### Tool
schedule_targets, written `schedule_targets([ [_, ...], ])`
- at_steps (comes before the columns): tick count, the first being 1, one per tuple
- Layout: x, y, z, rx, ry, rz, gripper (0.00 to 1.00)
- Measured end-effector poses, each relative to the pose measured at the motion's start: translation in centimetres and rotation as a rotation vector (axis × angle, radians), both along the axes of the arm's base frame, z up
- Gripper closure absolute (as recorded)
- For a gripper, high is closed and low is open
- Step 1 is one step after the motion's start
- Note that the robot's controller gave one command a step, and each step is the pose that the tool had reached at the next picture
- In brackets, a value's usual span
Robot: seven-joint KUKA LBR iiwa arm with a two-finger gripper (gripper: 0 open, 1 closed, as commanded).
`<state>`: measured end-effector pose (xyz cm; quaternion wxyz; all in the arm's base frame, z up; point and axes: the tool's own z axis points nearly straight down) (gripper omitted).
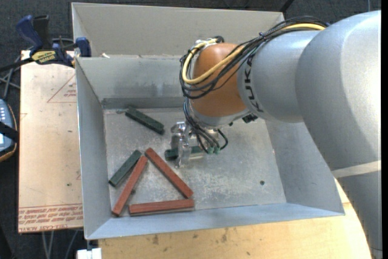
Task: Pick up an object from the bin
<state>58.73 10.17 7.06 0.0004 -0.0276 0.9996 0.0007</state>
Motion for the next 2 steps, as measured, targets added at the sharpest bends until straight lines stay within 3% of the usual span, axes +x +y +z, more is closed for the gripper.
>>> schedule_targets([
  [1,0.0,0.0,0.0,0.000,0.000,0.000,1.00],
  [2,2.0,2.9,15.9,0.001,-0.006,0.027,1.00],
])
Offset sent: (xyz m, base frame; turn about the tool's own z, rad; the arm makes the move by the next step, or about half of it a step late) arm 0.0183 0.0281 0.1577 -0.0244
